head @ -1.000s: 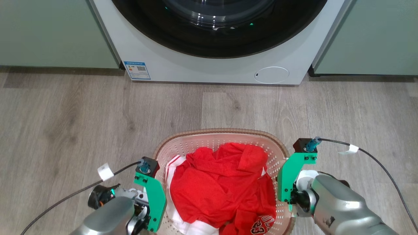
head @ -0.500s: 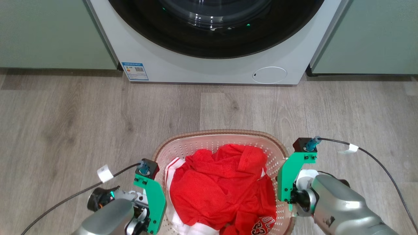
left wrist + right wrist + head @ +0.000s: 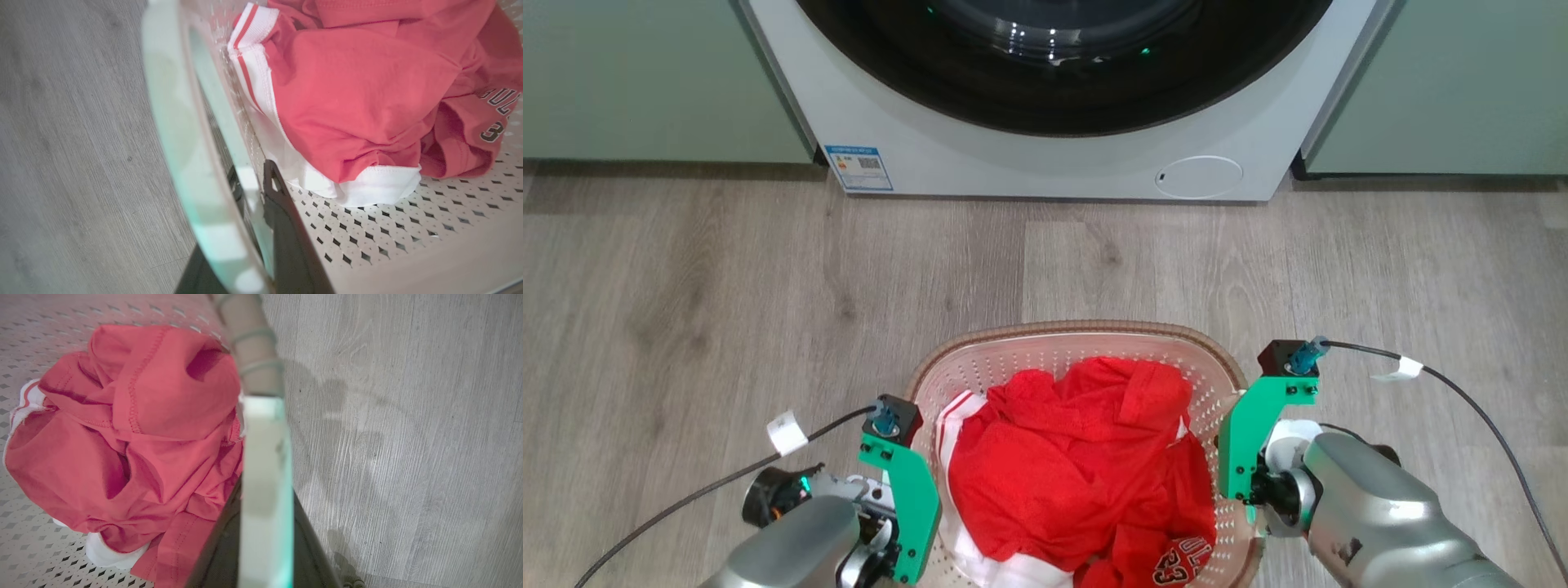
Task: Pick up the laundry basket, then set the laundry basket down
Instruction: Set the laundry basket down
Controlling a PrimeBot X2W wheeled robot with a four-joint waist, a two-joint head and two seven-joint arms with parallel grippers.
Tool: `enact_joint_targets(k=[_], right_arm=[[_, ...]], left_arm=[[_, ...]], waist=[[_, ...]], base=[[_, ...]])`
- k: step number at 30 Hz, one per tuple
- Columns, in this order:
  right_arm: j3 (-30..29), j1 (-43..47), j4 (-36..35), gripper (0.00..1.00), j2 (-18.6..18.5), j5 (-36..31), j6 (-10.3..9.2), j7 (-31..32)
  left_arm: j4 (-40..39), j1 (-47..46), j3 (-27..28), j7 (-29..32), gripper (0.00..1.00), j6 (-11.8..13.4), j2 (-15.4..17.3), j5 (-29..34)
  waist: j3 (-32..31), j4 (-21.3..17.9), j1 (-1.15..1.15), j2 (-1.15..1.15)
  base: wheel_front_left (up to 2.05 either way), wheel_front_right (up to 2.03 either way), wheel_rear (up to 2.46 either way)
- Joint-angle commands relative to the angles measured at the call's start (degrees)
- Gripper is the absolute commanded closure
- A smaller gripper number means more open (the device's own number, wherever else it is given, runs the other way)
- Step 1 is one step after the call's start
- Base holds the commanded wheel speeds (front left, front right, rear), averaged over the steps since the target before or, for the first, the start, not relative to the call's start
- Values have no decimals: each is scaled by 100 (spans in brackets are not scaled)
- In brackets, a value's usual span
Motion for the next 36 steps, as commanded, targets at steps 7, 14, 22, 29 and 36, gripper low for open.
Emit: enact_joint_targets(k=[7, 14, 22, 29, 36], right_arm=[[-61, -316, -303, 100, 213, -261, 90, -162], [-242, -621, -287, 100, 213, -502, 90, -424], [-485, -1074, -284, 100, 213, -775, 90, -825], [-606, -1427, -283, 100, 213, -846, 90, -1098], [-664, -1733, -89, 100, 213, -818, 90, -1386]], left_arm=[[-312, -272, -9, -58, 100, -50, -4, 51], [-209, -615, 75, -273, 100, -3, -78, 156], [300, -1262, 206, -611, 100, -13, -387, 280], [1197, -1911, 263, -1147, 100, -270, -774, 397], [1960, -2406, 277, -1650, 100, -453, -1085, 471]], waist=[[453, 2, 0, 0], [1086, -5, 0, 0], [2061, -13, 0, 0], [2848, -42, 0, 0], [3396, -25, 0, 0]], base=[[0, 0, 0], [0, 0, 0], [0, 0, 0], [0, 0, 0], [0, 0, 0]])
